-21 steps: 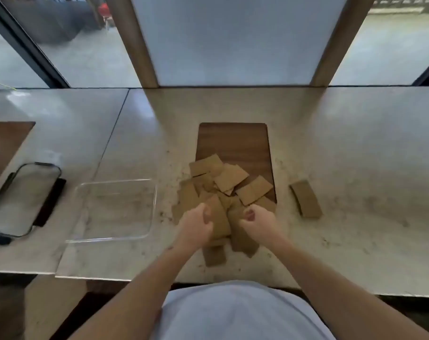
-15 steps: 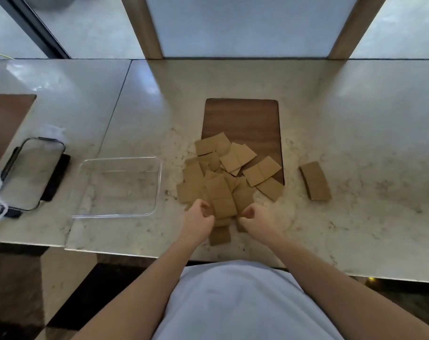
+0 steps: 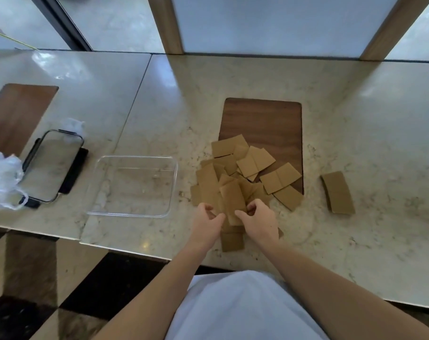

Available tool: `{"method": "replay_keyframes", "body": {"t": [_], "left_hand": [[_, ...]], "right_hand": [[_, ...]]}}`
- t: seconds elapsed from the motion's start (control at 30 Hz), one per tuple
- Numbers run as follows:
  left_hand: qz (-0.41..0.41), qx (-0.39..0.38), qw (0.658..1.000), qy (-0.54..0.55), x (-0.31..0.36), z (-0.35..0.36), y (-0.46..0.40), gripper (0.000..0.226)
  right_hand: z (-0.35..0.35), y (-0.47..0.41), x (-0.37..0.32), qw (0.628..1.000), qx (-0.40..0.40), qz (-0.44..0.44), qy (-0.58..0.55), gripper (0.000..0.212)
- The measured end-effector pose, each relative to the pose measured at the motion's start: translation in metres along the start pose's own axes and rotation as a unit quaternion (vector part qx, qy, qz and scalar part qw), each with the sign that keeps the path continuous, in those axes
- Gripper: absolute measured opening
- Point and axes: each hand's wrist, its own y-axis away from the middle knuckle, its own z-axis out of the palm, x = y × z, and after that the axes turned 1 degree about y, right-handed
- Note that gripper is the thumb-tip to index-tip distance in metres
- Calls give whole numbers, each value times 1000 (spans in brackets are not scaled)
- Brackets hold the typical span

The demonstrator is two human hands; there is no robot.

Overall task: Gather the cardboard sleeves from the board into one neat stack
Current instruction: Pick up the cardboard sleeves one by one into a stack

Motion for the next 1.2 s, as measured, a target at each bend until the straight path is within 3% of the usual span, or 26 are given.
{"method": "replay_keyframes", "body": {"t": [0.13,0.2,0.27,0.3,0.4,0.5,0.57,0.63,0.7,0.8,0.87,0.93,1.07,1.2], "left_hand": [[-19,-54,992,110,9,-6,0,65],[-33,-87,984,154,14,-9,2,72],[-28,-111,985,131,18,-12,5,79],[-31,-141,981,132,19,-14,6,78],[-64,-286,942,160,17,-17,13,47],[-91,-301,936,161,9,-16,16,37],[-94,-287,926,227,8,-16,15,34],[-105,-257,909,312,8,-19,12,34],[-118,-233,893,367,5,-22,10,34],[-143,-213,885,389,3,-20,12,30],[-152,-203,869,426,1,-18,15,31],[-157,-197,851,461,1,-16,18,33],[-160,-198,849,464,-4,-20,20,32],[-166,-187,855,455,-9,-25,17,27]], "right_hand": [[-16,16,0,977,-131,-17,-168,8],[-29,27,8,966,-164,-31,-196,4],[-41,35,16,963,-202,-40,-175,4],[-46,39,17,958,-238,-49,-151,4],[-49,46,10,934,-328,-77,-117,9],[-50,45,4,924,-361,-84,-98,4],[-51,40,11,951,-290,-71,-79,20],[-52,31,25,993,-83,-23,-83,24],[-50,23,37,997,68,13,-45,38],[-40,10,46,996,60,41,55,64],[-34,5,49,993,63,49,88,69],[-30,2,53,991,71,46,103,64],[-27,0,58,991,73,29,111,45],[-27,-1,56,996,48,49,57,52]]}}
